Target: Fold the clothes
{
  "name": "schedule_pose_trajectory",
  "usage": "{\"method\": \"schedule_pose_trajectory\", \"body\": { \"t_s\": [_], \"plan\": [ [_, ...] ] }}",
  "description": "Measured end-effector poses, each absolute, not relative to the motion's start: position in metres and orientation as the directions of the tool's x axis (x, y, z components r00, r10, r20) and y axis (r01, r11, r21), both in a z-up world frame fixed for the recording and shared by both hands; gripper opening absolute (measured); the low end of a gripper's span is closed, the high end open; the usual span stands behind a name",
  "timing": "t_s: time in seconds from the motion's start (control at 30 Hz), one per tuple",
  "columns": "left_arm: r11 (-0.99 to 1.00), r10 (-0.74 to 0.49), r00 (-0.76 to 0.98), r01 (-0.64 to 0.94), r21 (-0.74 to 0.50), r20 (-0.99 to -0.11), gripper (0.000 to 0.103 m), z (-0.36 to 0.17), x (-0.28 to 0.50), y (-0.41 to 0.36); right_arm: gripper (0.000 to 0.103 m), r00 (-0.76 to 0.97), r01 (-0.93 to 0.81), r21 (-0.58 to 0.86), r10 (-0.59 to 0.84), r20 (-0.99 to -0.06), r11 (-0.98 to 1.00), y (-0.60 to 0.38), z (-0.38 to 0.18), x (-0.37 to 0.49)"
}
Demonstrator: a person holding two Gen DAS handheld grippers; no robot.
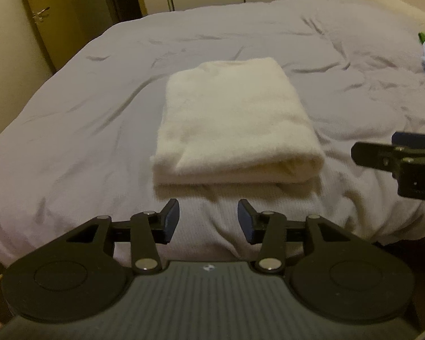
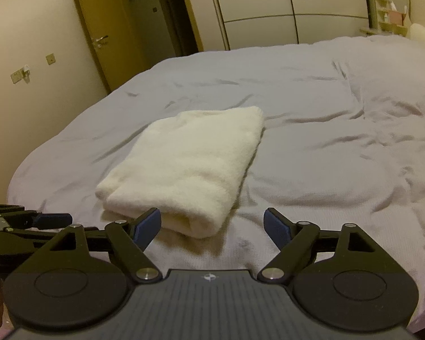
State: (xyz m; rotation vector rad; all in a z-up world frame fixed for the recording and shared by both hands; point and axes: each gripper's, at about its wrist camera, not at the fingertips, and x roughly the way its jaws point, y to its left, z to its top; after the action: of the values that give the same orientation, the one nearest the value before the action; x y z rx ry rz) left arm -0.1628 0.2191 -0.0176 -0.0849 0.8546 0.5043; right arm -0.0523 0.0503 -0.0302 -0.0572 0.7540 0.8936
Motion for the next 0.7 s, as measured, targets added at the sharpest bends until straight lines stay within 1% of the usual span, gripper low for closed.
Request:
{"method": "schedule_pose_trajectory", "body": {
  "t_s": [0.03, 0.1, 0.2, 0.27, 0.3, 0.4, 0.57, 0.7],
  "plan": [
    [0.88, 0.385, 0.56, -0.462, 0.109, -0.733, 0.051, -0.017, -0.165, 0.227, 0.083, 0.382, -0.72, 0.269, 0.689, -0.616, 0.64, 0.051, -0.031, -0.05],
    [0.878, 0.37, 0.585, -0.473, 0.067, -0.722, 0.055, -0.016, -0.171, 0.245, 0.083, 0.359, -0.706, 0.315, 0.704, -0.612, 0.634, 0.05, -0.036, -0.042],
    [0.864, 0.336, 0.607, -0.503, -0.021, -0.72, 0.055, -0.016, -0.179, 0.283, 0.083, 0.331, -0.659, 0.397, 0.719, -0.611, 0.639, 0.052, -0.047, -0.024],
    [0.865, 0.279, 0.64, -0.491, -0.101, -0.716, 0.055, -0.019, -0.178, 0.31, 0.083, 0.313, -0.621, 0.45, 0.729, -0.609, 0.642, 0.055, -0.056, -0.011],
    [0.865, 0.249, 0.656, -0.482, -0.141, -0.712, 0.057, -0.021, -0.178, 0.323, 0.083, 0.304, -0.601, 0.48, 0.737, -0.603, 0.64, 0.058, -0.06, -0.002],
    [0.844, 0.136, 0.704, -0.451, -0.29, -0.697, 0.058, -0.031, -0.167, 0.36, 0.083, 0.275, -0.532, 0.574, 0.768, -0.579, 0.623, 0.067, -0.075, 0.024],
    [0.793, -0.001, 0.715, -0.425, -0.437, -0.699, 0.058, -0.061, -0.127, 0.414, 0.083, 0.22, -0.409, 0.714, 0.821, -0.528, 0.568, 0.083, -0.104, 0.067],
    [0.707, -0.139, 0.716, -0.412, -0.574, -0.685, 0.058, -0.092, -0.097, 0.448, 0.083, 0.166, -0.342, 0.775, 0.846, -0.506, 0.531, 0.096, -0.127, 0.095]
  ]
}}
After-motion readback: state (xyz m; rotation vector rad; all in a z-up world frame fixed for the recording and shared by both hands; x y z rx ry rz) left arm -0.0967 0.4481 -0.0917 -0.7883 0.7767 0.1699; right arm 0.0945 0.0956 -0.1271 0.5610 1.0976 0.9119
